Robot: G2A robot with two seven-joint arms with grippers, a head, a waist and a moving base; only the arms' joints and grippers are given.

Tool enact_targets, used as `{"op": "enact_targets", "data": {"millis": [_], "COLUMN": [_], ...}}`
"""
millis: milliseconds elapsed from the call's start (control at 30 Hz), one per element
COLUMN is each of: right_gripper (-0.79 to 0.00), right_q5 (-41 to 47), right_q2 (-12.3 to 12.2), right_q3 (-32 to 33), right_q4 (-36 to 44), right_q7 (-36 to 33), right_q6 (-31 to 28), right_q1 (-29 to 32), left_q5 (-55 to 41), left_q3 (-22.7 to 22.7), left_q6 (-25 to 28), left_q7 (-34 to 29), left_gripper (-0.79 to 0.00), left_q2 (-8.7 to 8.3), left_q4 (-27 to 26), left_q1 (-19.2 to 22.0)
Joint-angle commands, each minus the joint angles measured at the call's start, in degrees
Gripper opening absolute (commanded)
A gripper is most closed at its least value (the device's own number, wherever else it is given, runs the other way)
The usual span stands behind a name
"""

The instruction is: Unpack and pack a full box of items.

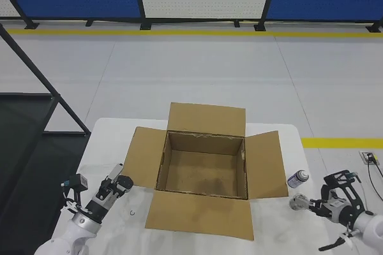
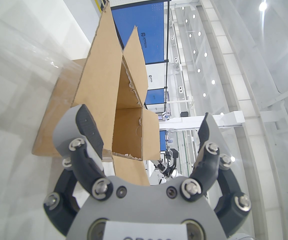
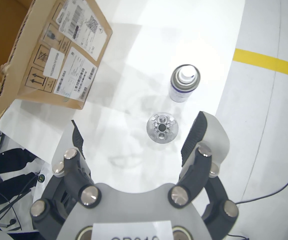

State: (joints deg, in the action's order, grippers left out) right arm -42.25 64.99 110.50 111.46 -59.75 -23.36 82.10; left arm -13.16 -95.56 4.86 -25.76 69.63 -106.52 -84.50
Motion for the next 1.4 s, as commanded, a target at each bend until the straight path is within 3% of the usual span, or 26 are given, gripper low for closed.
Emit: {"op": "enact_targets", "data": {"millis": [0,133,167,200,433,800,1367], "right_gripper": [0.000,0.000,-0.052,-0.354,-0.785,-0.785,-0.785], "right_q5": [-0.9,-2.1,-2.4,-3.0,-2.7,-0.8,5.4], "right_q2": [-0.1,-0.2,-0.2,-0.3,-0.4,-0.3,0.9], "right_q3": [-1.9,-5.8,-6.8,-7.7,-13.4,-14.9,-25.4], "right_q4": [0.4,0.0,-0.5,-1.2,-5.9,-7.2,-18.9], "right_q7": [0.3,1.8,2.0,2.2,4.9,6.3,20.0], "right_q6": [0.4,0.3,0.4,0.6,1.4,2.7,6.5], "right_q1": [-0.2,-1.2,-1.7,-2.3,-6.1,-6.6,-13.1], "left_q5": [0.0,0.0,0.0,0.0,0.0,0.0,0.0], "left_q3": [0.0,0.0,0.0,0.0,0.0,0.0,0.0], "left_q6": [0.0,0.0,0.0,0.0,0.0,0.0,0.0], "left_q7": [0.0,0.0,0.0,0.0,0.0,0.0,0.0], "left_gripper": [0.000,0.000,0.000,0.000,0.000,0.000,0.000], "left_q2": [0.00,0.00,0.00,0.00,0.00,0.00,0.00], "left_q4": [0.0,0.0,0.0,0.0,0.0,0.0,0.0], "left_q1": [0.0,0.0,0.0,0.0,0.0,0.0,0.0]}}
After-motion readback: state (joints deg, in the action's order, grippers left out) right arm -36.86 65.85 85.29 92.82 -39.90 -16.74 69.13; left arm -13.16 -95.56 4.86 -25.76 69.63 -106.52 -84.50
